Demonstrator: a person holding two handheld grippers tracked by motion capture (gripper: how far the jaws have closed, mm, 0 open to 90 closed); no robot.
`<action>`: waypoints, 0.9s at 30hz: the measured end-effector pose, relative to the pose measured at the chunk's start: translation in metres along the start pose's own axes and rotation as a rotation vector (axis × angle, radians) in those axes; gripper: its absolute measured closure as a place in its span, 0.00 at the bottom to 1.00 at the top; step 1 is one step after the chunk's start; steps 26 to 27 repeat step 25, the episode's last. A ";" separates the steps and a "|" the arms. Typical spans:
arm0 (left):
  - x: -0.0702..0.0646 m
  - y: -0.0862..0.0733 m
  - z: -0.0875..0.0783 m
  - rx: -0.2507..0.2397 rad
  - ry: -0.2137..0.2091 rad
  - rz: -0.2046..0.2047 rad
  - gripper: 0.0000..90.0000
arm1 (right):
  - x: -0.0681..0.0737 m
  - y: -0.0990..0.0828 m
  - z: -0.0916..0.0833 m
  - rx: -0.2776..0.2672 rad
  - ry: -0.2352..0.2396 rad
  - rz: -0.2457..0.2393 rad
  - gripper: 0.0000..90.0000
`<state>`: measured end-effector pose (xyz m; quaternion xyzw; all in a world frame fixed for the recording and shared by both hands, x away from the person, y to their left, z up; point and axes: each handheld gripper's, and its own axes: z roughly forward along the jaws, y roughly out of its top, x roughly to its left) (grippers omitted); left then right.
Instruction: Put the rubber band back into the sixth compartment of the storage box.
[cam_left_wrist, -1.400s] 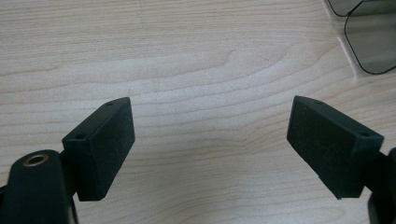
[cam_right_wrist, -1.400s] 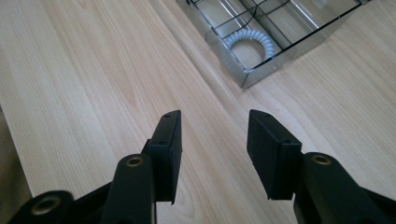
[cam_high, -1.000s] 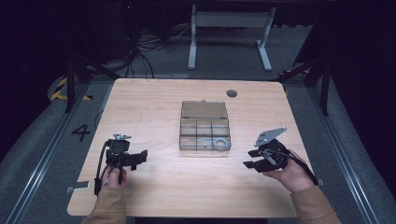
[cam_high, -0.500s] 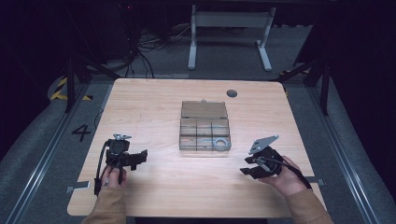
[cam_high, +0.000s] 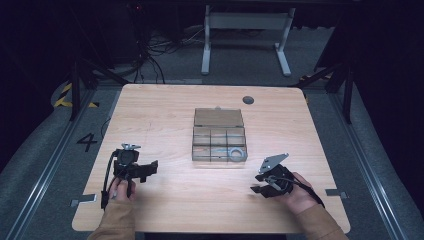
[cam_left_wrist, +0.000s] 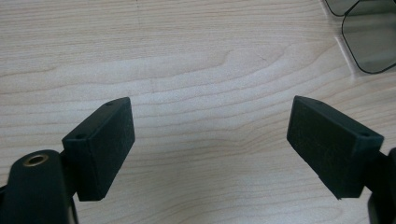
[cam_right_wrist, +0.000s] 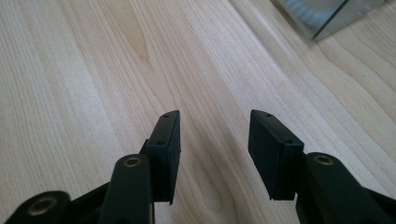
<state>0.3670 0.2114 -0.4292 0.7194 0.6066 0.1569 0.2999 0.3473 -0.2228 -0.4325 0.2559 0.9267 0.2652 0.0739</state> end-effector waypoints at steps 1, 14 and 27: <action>0.000 0.000 0.000 0.000 0.000 0.000 0.18 | 0.001 0.000 0.001 0.000 -0.003 -0.004 0.61; 0.001 0.000 -0.001 -0.001 -0.001 0.002 0.18 | 0.013 -0.002 0.013 0.000 -0.021 -0.070 0.60; 0.001 0.000 -0.001 -0.003 -0.001 0.002 0.18 | 0.015 -0.002 0.015 -0.016 -0.019 -0.072 0.58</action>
